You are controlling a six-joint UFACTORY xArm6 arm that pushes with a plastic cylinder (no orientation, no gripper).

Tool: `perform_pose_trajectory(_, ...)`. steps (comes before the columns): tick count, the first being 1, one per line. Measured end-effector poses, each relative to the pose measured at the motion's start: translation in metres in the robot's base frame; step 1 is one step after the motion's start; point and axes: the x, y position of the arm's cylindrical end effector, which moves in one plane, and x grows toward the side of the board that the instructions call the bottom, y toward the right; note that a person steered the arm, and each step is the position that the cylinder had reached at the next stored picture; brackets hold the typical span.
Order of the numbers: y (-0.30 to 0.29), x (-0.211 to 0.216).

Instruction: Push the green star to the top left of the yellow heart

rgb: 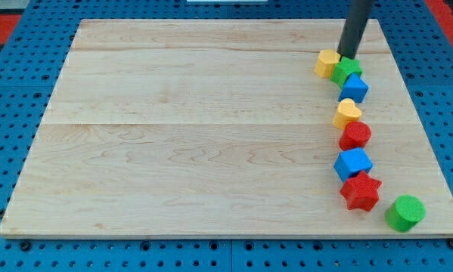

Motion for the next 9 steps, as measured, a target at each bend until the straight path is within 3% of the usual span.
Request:
perform_pose_trajectory(1,0.03,0.03)
perform_pose_trajectory(3,0.025,0.092)
perform_pose_trajectory(4,0.029,0.091)
perform_pose_trajectory(5,0.063,0.059)
perform_pose_trajectory(6,0.05,0.036)
perform_pose_trajectory(7,0.003,0.04)
perform_pose_trajectory(8,-0.027,0.07)
perform_pose_trajectory(9,-0.028,0.084)
